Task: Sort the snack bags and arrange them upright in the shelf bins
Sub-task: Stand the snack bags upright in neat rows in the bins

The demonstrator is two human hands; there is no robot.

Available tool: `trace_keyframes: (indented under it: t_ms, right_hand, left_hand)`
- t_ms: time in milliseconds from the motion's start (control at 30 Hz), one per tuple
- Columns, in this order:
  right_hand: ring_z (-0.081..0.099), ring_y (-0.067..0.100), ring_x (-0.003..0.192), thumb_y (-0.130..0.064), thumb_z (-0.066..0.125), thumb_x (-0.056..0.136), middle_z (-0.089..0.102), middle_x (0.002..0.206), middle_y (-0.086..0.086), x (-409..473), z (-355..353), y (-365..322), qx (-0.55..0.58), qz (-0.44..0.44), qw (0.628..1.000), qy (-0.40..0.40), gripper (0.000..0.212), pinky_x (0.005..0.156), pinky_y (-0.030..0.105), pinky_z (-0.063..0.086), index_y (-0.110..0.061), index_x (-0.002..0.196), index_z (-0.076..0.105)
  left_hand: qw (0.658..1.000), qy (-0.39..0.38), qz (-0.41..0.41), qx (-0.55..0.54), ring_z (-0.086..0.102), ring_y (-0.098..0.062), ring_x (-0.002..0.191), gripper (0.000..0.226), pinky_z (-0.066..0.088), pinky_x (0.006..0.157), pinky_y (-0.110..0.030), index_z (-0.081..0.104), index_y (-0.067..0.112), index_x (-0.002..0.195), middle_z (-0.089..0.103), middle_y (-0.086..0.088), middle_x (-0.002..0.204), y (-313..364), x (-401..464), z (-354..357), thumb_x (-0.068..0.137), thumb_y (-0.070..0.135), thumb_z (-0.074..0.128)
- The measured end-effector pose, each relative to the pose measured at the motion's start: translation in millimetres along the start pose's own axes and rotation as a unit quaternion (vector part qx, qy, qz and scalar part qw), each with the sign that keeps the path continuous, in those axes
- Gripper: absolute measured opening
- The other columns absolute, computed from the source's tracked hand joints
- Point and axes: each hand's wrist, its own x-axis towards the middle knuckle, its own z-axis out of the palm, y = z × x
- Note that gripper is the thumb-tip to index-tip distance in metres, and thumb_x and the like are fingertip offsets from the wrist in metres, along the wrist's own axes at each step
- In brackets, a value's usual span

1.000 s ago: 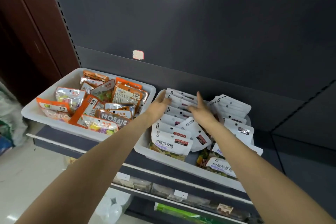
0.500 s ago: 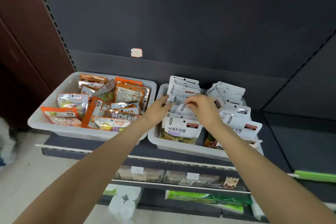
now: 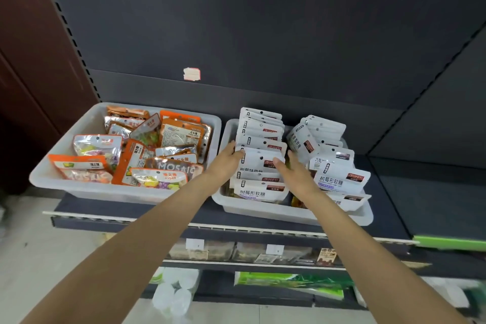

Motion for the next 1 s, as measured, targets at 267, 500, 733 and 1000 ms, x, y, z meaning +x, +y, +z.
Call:
trace_keyframes:
  t_ms: [267,500,733,1000]
  right_hand:
    - [0.042,0.009,0.122,-0.031,0.043,0.100,0.043,0.132,-0.010,2,34,1,0.142,0.008,0.990,-0.004,0.057,0.099,0.026,0.034,-0.018,0.149,0.018]
    - [0.044,0.012,0.123,-0.021,0.049,0.097,0.048,0.125,-0.006,18,13,8,0.111,-0.036,0.993,0.035,0.043,0.099,0.028,0.036,-0.020,0.138,0.035]
    - [0.040,0.014,0.130,-0.019,0.048,0.098,0.038,0.146,-0.001,25,21,6,0.136,-0.014,0.991,0.015,0.059,0.103,0.030,0.038,-0.020,0.149,0.020]
    - [0.020,0.026,0.144,-0.042,0.042,0.098,0.020,0.157,0.005,70,-9,8,0.073,0.052,0.996,0.016,0.068,0.117,0.042,0.020,-0.026,0.152,0.005]
  left_hand:
    - [1.000,0.026,0.003,-0.001,0.036,-0.024,0.136,0.058,0.031,0.113,-0.043,0.019,0.022,0.151,0.033,-0.003,0.151,-13,0,5,0.099,0.025,0.046]
    - [0.959,0.035,0.134,0.246,0.015,-0.017,0.145,0.065,0.021,0.114,-0.033,0.014,0.022,0.151,0.009,0.001,0.159,-16,-6,13,0.097,0.035,0.047]
    - [0.888,0.064,0.155,0.428,0.009,-0.018,0.146,0.057,0.014,0.117,-0.038,0.017,0.025,0.151,0.010,0.001,0.159,-12,2,4,0.100,0.043,0.035]
    - [0.996,0.088,-0.019,0.027,0.035,-0.029,0.136,0.053,0.028,0.110,-0.041,0.020,0.025,0.150,0.035,-0.009,0.150,32,43,4,0.101,0.042,0.032]
